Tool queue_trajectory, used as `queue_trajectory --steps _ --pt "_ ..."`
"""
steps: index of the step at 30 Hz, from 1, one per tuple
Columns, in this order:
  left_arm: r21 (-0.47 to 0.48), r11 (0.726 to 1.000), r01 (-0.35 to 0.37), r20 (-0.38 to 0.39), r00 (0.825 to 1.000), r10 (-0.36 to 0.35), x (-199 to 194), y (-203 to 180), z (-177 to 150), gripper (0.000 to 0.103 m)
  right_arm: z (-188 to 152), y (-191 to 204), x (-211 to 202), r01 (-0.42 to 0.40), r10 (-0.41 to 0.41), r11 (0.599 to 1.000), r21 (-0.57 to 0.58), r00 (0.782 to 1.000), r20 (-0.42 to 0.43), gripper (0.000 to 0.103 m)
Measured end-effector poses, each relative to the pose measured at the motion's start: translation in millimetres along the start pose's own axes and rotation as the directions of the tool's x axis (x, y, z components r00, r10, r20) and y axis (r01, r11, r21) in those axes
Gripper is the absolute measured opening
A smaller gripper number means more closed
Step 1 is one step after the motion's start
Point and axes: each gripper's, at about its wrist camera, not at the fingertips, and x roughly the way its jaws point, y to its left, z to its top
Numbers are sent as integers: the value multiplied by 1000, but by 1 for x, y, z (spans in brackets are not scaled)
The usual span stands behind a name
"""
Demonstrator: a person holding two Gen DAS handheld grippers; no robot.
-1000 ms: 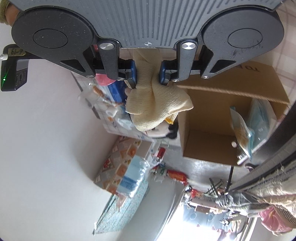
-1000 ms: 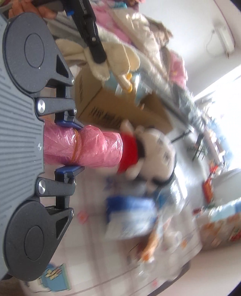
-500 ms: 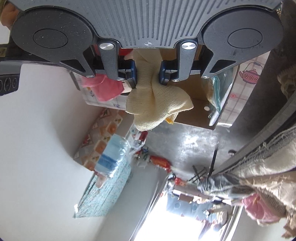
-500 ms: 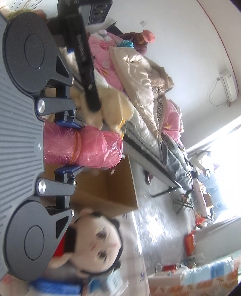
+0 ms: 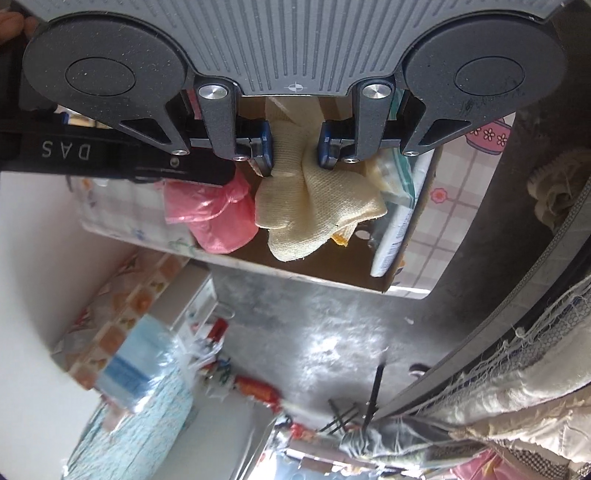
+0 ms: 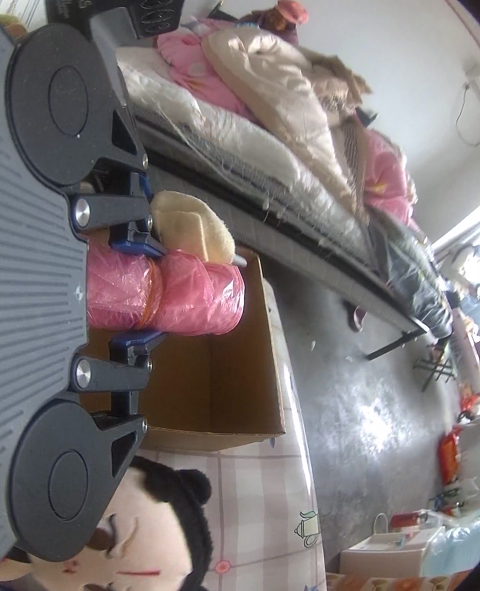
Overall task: Organize soft objects
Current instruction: 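Carry the cream plush and pink bag into the box and open both tools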
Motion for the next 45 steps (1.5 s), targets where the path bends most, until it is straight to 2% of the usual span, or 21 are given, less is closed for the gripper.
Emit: queue_trajectory --steps 2,7,11,25,34,39,41,45 --pt "-1 1000 -29 -19 999 29 11 4 4 23 8 1 13 32 -32 999 -7 999 -15 43" --pt "-17 999 -37 -60 998 36 31 6 16 23 24 5 44 88 -90 995 -34 994 -60 43" --pt "-1 998 -67 -78 995 67 41 5 18 23 32 4 60 116 -119 992 -43 990 -81 43" --pt "25 990 -140 -119 983 142 63 7 20 28 36 -14 104 133 -129 991 9 975 -179 44" --pt "24 988 -150 -124 981 152 64 6 21 34 38 -16 105 99 -94 995 28 983 -160 44" --pt "-5 991 -133 -117 984 131 60 8 22 42 39 -17 94 72 -67 997 33 989 -135 47" --pt "-12 991 -132 -112 985 130 57 7 23 52 39 -18 88 62 -57 997 39 991 -124 49" --pt "-8 988 -151 -75 986 150 46 4 25 60 37 -21 73 42 -37 998 49 995 -98 53"
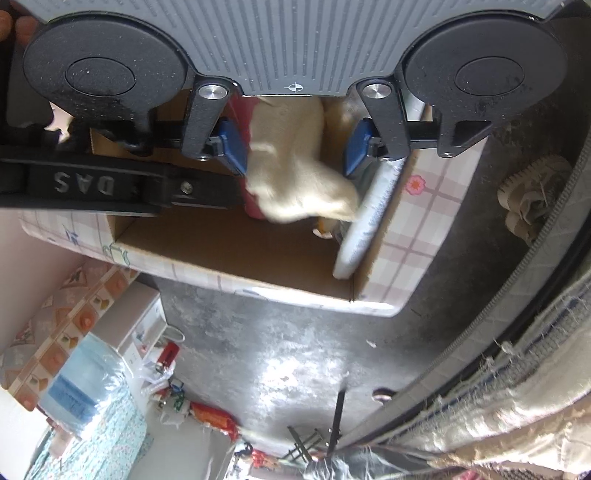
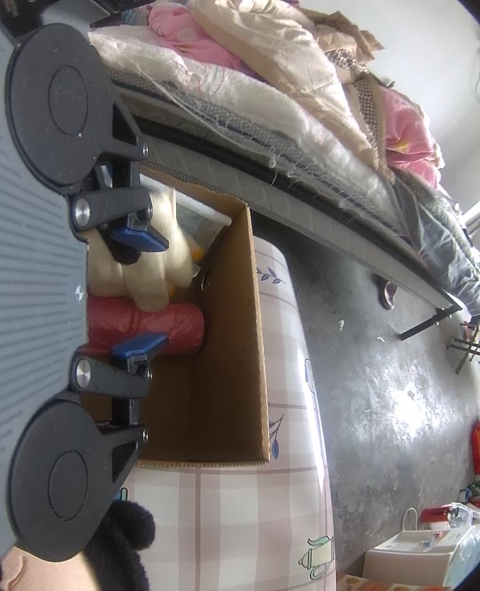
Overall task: Organize soft objects
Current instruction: 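Carry the cream plush and pink bag into the box and open both tools, then withdraw both tools from the box back toward the table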
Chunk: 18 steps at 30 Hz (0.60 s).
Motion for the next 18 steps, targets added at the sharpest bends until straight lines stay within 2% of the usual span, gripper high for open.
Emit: queue_trajectory --steps 5,10,14,18 --pt "10 1000 5 32 999 -5 -17 -2 -1 68 -6 -7 -23 -38 37 999 22 998 44 53" --pt "23 1000 9 60 998 -10 -39 -8 -5 69 -12 -13 -54 -89 84 995 45 989 118 53" --pt "48 999 7 85 996 -11 -65 -15 -12 70 -24 -16 -91 -146 131 987 61 971 202 53" --pt "98 995 14 124 992 -27 -100 -22 -23 73 -42 -21 -140 -211 190 976 48 940 283 53"
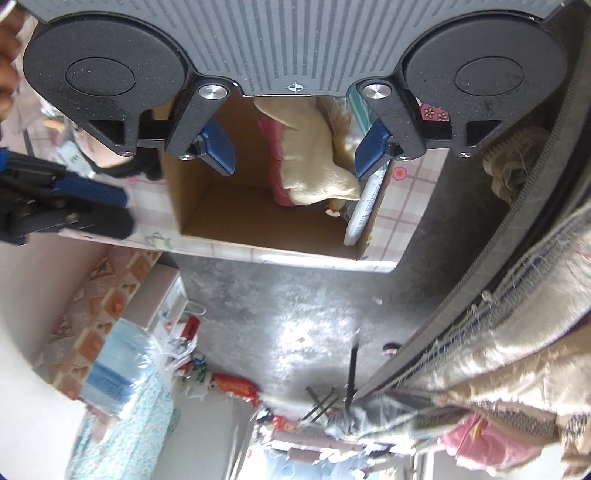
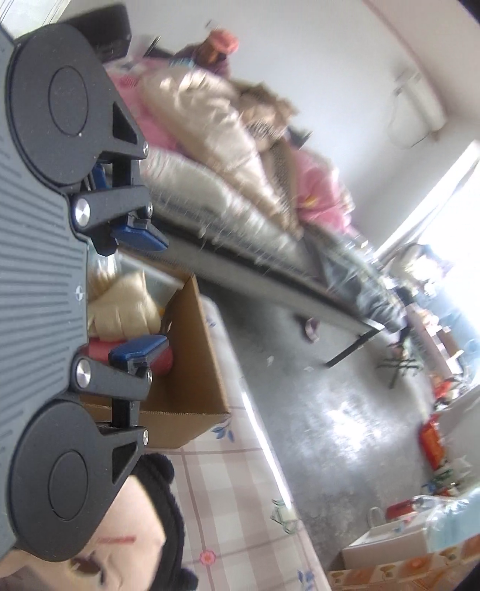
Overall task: Organize soft objects
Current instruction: 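Withdraw both tools from the box back toward the table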
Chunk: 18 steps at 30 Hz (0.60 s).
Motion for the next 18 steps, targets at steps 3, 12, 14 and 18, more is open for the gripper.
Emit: queue_trajectory --steps 3,12,14,18 --pt "86 996 11 44 999 -14 -35 -11 -12 77 -8 1 -46 -47 47 999 -12 998 46 53" --pt "204 978 41 161 984 -75 -131 -35 -53 87 -62 -6 -187 -102 111 993 -68 981 156 57" --pt "217 974 64 165 981 -101 -147 -38 -65 88 -79 -12 -215 -110 122 991 -76 977 173 57" --pt "231 961 152 157 969 -191 -171 -45 -94 92 -119 -30 -267 -87 103 993 -81 969 223 61"
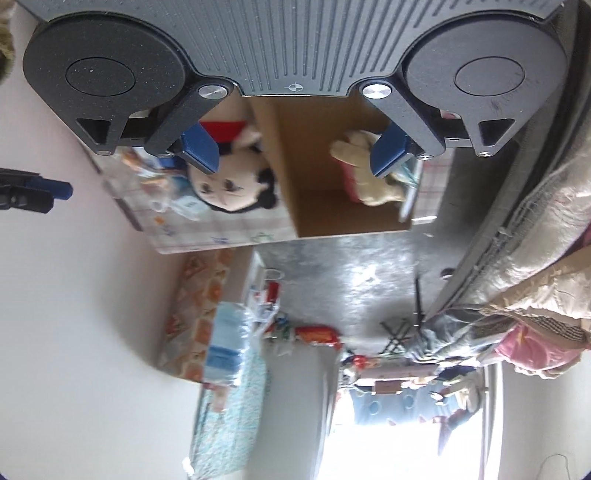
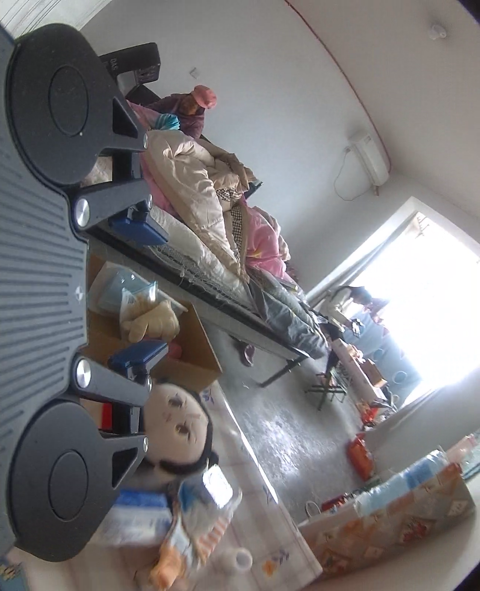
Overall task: Organize soft objects
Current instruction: 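Withdraw both tools from the box back toward the table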
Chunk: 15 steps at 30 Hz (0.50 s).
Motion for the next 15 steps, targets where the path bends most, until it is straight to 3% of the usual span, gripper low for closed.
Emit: queue_trajectory --steps 3,7,12,15 --pt "7 999 32 -1 999 -32 -4 -16 -21 94 -21 -18 -31 41 -42 999 29 998 39 65" --pt "-3 993 114 -23 993 -114 21 -39 -49 94 -49 -55 -42 116 -122 988 104 991 48 65" --pt "69 961 268 -56 963 -264 71 -96 -81 94 -65 -109 -31 198 -205 962 188 979 15 65" --pt "137 936 323 -90 945 -313 112 -137 -87 94 -65 -141 -16 224 -228 946 232 974 -10 65"
